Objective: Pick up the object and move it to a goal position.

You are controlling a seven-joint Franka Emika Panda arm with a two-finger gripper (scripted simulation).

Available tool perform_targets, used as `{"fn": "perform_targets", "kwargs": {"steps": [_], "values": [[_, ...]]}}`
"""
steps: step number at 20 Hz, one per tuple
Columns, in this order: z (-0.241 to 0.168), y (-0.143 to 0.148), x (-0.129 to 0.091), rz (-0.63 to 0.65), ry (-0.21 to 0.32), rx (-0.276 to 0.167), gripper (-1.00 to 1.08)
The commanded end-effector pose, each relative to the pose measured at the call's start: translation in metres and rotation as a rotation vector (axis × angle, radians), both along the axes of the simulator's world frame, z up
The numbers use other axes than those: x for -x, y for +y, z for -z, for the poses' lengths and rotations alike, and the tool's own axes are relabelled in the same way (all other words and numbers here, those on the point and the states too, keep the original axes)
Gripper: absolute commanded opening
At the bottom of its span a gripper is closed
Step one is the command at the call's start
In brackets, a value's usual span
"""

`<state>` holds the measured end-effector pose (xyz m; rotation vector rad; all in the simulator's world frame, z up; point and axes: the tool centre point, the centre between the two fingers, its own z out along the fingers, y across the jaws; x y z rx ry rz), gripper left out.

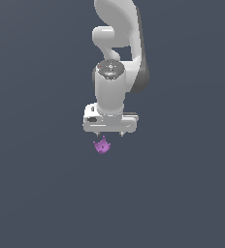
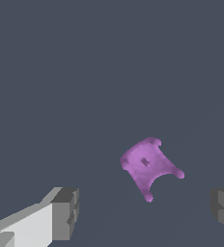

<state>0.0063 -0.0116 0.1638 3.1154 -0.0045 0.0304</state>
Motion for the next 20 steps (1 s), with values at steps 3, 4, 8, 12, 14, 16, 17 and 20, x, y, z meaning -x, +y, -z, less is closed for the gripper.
{"fn": "perform_targets", "kwargs": {"steps": [3, 4, 8, 12, 14, 16, 17, 20], "values": [[0.000, -0.001, 0.000, 0.001, 0.000, 0.001, 1.00], [0.000, -0.002, 0.000, 0.001, 0.001, 0.003, 1.00], [-0.001, -0.008, -0.002, 0.011, 0.003, 0.014, 1.00], [-0.002, -0.010, -0.002, 0.019, 0.003, 0.017, 1.00], [-0.002, -0.009, -0.002, 0.017, 0.003, 0.017, 1.00], [-0.001, -0.009, -0.002, 0.011, 0.004, 0.016, 1.00], [0.000, -0.010, -0.002, 0.005, 0.004, 0.016, 1.00], [0.002, -0.011, -0.001, -0.018, 0.006, 0.016, 1.00]]}}
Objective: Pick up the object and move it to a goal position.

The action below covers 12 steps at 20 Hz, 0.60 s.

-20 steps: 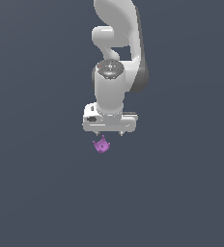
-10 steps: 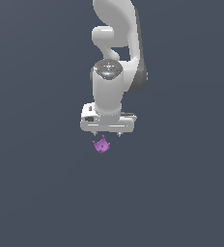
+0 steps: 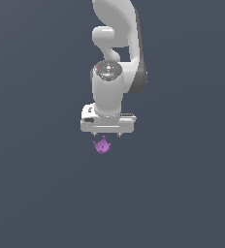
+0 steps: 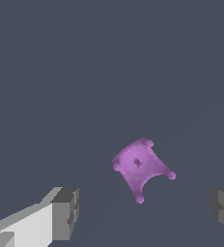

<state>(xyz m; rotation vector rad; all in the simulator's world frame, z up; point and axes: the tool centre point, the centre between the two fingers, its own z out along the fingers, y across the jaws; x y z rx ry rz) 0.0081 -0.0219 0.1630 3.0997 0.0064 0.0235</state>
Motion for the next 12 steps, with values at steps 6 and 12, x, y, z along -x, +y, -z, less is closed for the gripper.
{"fn": "perform_targets", "kwargs": {"steps": [6, 12], "values": [[0.011, -0.005, 0.002, -0.089, 0.007, -0.003, 1.00], [0.026, -0.011, 0.005, -0.210, 0.014, -0.009, 1.00]]}}
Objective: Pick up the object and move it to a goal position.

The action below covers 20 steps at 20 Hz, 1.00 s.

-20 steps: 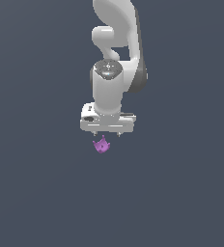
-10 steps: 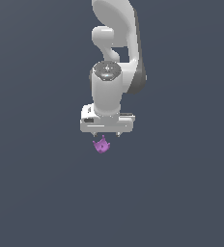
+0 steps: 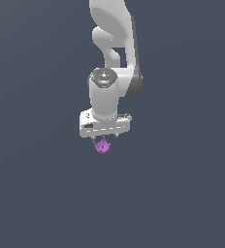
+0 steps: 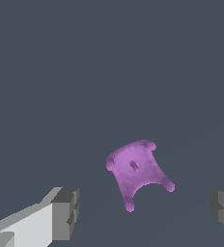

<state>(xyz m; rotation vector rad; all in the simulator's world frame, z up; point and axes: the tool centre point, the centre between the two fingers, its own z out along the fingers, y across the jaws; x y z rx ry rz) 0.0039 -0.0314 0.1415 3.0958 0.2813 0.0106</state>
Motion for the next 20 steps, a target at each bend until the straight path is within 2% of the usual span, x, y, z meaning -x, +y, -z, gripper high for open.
{"fn": "perform_targets", "kwargs": {"steps": [1, 12, 20], "values": [[0.007, -0.003, 0.002, -0.057, 0.003, -0.003, 1.00], [0.036, -0.015, 0.009, -0.305, 0.014, -0.019, 1.00], [0.048, -0.019, 0.013, -0.412, 0.016, -0.027, 1.00]]}}
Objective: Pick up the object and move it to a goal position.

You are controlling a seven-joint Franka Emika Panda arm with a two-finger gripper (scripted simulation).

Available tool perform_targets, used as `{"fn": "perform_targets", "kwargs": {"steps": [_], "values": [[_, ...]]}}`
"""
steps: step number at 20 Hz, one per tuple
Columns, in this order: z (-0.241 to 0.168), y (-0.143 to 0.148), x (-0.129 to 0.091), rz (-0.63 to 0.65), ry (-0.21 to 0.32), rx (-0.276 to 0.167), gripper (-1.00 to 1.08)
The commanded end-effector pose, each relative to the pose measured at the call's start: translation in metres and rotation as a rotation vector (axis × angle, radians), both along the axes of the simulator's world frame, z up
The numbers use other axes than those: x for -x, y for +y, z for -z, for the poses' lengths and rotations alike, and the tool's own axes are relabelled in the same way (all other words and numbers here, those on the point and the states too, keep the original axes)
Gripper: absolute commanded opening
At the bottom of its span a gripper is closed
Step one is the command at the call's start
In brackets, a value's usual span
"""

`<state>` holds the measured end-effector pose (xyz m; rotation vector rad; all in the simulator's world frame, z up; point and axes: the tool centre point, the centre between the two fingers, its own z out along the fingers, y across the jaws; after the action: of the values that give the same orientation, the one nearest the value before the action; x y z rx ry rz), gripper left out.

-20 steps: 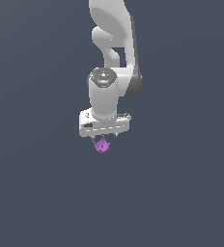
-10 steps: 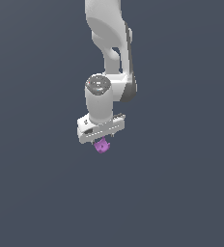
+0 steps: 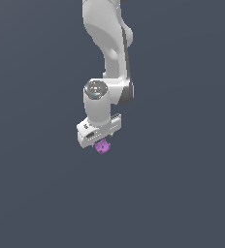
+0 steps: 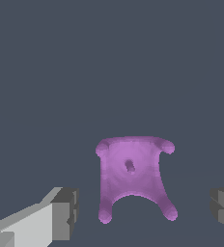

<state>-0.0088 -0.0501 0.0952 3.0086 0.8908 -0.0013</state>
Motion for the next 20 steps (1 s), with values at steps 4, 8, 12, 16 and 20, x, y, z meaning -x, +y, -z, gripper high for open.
{"fn": "perform_targets", "kwargs": {"steps": [4, 8, 12, 16, 20], "values": [[0.004, -0.002, 0.001, -0.042, 0.000, -0.003, 1.00], [0.005, -0.002, 0.002, -0.043, 0.001, -0.004, 1.00], [0.011, -0.002, 0.002, -0.044, 0.001, -0.004, 1.00], [0.029, -0.001, 0.002, -0.045, 0.001, -0.004, 1.00], [0.048, -0.001, 0.003, -0.047, 0.000, -0.004, 1.00]]}}
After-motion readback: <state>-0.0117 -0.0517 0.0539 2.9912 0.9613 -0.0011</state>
